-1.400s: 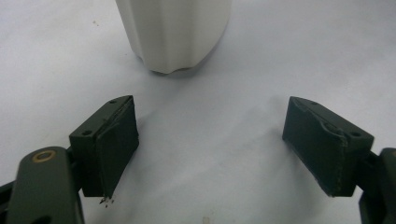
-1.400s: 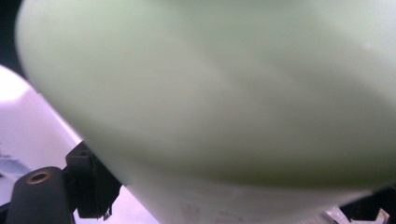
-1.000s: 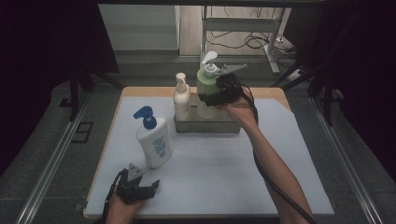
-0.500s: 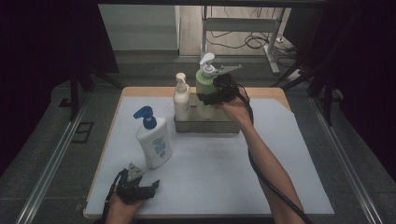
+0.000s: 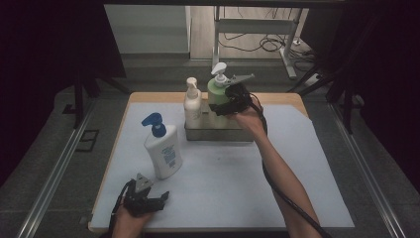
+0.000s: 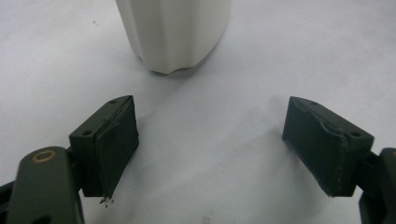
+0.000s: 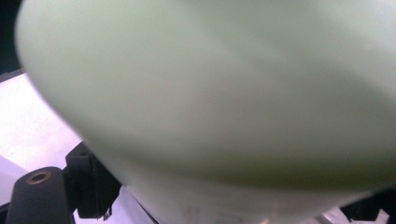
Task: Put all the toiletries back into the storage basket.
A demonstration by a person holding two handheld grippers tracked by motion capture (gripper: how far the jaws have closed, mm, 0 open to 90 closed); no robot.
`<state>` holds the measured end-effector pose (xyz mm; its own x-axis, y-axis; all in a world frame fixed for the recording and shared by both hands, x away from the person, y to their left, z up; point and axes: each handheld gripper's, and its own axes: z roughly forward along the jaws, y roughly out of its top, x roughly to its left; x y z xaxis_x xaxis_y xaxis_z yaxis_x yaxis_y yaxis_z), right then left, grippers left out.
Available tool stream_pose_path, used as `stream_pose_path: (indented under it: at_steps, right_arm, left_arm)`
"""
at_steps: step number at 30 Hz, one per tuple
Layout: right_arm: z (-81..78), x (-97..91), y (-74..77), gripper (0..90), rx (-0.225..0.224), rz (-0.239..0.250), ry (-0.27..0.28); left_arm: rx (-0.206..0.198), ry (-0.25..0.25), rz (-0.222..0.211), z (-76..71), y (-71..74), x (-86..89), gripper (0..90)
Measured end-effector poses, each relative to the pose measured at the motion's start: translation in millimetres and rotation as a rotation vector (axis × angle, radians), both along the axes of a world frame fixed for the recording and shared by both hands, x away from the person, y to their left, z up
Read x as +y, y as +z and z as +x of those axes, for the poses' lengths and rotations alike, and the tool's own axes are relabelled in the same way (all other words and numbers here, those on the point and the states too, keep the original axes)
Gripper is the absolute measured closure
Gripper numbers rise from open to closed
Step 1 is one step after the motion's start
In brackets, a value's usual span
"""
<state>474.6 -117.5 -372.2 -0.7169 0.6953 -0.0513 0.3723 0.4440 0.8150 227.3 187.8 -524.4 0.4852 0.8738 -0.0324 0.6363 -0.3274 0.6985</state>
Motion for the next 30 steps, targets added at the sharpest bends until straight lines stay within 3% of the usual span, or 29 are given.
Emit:
stream_pose_path:
  at_steps: [9, 20, 30]
  right_arm:
    - [0.8, -1.7, -8.1, 12.3, 0.008, -0.005, 0.003]
    - [3.2, -1.9, -14.8, 12.5, 0.05, -0.015, 0.012]
    - [5.8, 2.6, -31.1, 12.5, 0.09, -0.047, 0.023]
  left_arm:
    - [0.0, 0.0, 0.0, 0.0, 0.0, 0.0, 17.8]
    - [0.0, 0.0, 0.0, 0.0, 0.0, 0.0, 17.8]
    - [0.0, 0.0, 0.001, 0.0, 0.0, 0.0, 17.8]
